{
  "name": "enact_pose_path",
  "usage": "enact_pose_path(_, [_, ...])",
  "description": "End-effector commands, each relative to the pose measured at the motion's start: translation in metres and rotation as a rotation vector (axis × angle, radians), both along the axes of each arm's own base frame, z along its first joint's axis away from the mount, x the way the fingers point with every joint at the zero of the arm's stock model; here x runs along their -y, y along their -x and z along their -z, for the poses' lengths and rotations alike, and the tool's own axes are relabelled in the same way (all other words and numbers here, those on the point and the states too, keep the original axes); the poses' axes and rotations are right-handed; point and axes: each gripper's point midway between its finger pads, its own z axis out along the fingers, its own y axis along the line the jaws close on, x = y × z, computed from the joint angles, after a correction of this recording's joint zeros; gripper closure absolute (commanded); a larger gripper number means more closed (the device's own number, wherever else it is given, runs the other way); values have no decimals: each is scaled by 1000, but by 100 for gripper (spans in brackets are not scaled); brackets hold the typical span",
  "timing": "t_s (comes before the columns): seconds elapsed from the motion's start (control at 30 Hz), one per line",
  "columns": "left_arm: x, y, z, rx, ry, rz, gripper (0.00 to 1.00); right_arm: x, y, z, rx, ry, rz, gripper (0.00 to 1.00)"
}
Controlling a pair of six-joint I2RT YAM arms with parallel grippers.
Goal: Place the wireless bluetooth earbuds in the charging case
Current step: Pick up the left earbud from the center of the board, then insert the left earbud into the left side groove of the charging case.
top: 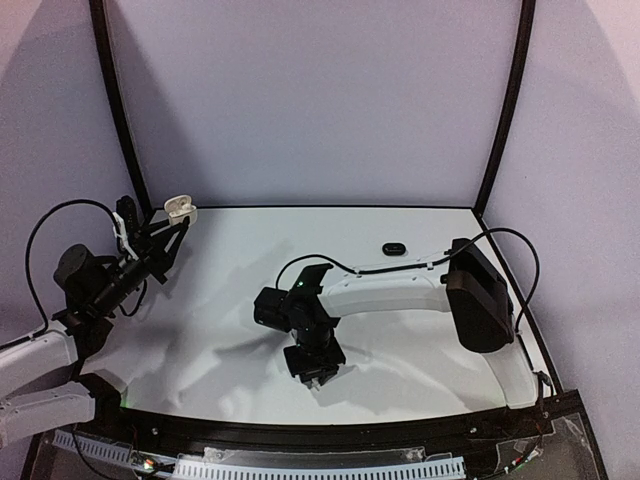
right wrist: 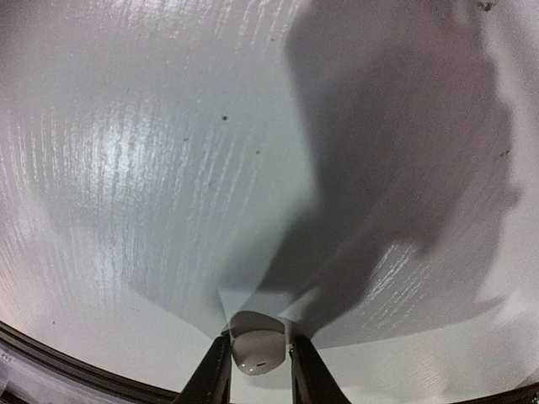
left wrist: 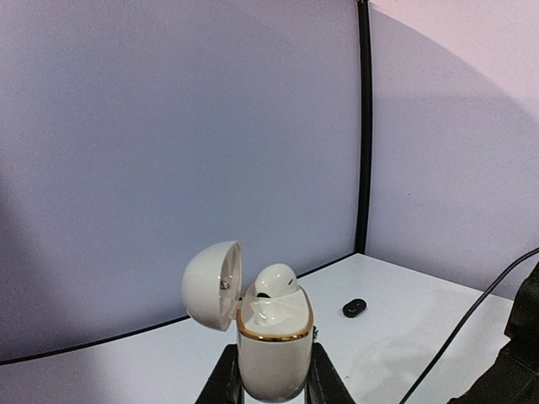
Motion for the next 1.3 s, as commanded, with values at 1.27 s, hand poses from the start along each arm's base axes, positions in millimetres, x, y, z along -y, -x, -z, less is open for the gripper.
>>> enact_pose_path(1.27, [48, 20, 8, 53, -43, 230, 99, -53, -96, -328, 1017, -729, -137, 100])
